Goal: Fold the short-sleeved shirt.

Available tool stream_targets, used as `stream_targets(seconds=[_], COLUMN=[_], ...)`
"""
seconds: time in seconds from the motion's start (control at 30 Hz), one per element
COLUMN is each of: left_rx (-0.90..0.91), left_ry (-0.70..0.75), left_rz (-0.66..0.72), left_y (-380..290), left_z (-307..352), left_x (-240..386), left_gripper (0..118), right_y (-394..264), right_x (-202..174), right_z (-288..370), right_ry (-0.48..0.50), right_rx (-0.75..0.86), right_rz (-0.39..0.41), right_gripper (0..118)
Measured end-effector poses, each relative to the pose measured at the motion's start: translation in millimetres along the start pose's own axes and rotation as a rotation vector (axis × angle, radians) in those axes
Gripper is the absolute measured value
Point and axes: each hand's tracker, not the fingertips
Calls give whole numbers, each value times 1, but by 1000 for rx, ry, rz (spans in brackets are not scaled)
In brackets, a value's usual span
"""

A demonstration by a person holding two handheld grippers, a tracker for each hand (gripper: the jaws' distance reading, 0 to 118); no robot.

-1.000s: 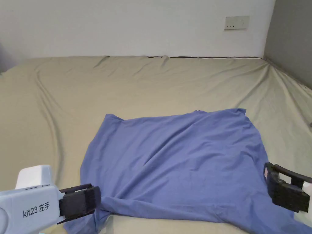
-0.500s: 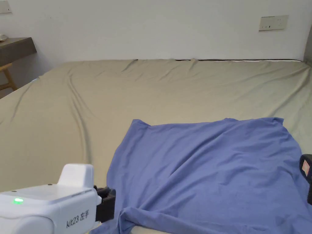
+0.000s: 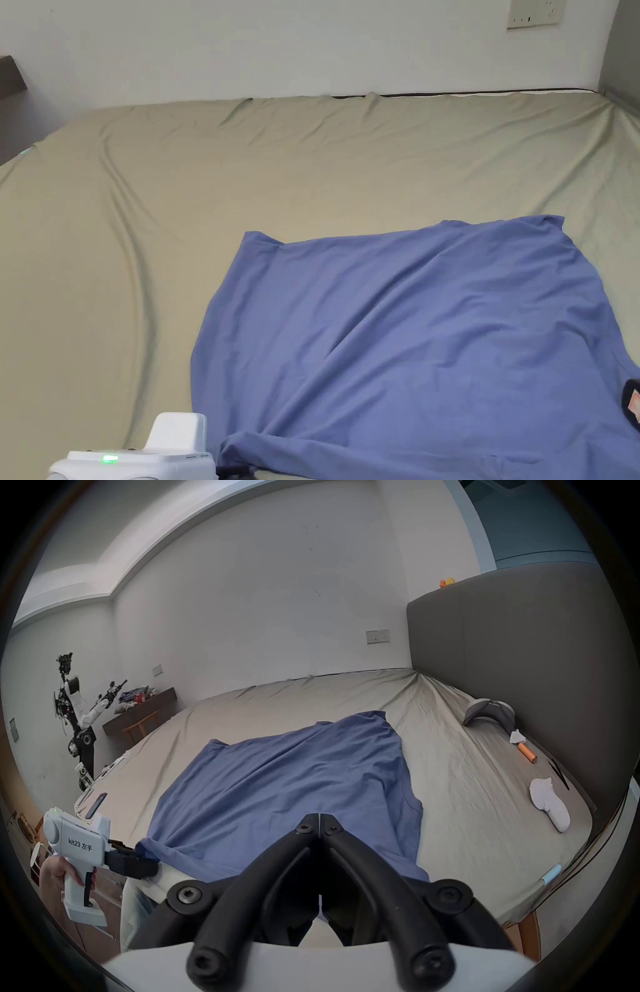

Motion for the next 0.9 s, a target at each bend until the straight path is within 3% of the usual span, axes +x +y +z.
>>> stream_targets(seconds=[0.03,0.13,0.33,0.57,0.73,0.77,0.83,0.87,0.9], left_rx=[-28,-32,-31,-7,0,-67,-164,-145,-107], left_ry=[60,46,60,-13,-14,-16,-31,-50,-84], left_rz=[-8,-148,-82,-120,-114,-122,-84,-86,-99], left_y=[1,4,6,7,8,16,33,39,41], left_z=[-6,-8,-18,-17,-12,-9,-5,-1,3], left_x=[2,9,5,-9,-11,-10,-6,-5,-5], left_gripper=[75,76,89,92,92,89,67,47,15], right_y=[0,-5,-26,-38,-38,-38,-38,-38,-37], right_x=[3,10,33,50,50,50,51,52,52], right_z=[0,2,0,1,-7,-9,-11,-12,-12], right_ry=[-11,-53,-101,-126,-136,-138,-140,-138,-138], right_rx=[-8,-19,-92,-125,-155,-161,-176,-179,-178], right_rz=[-7,-18,-73,-122,-104,-102,-100,-100,-102], right_gripper=[0,0,0,0,0,0,0,0,0])
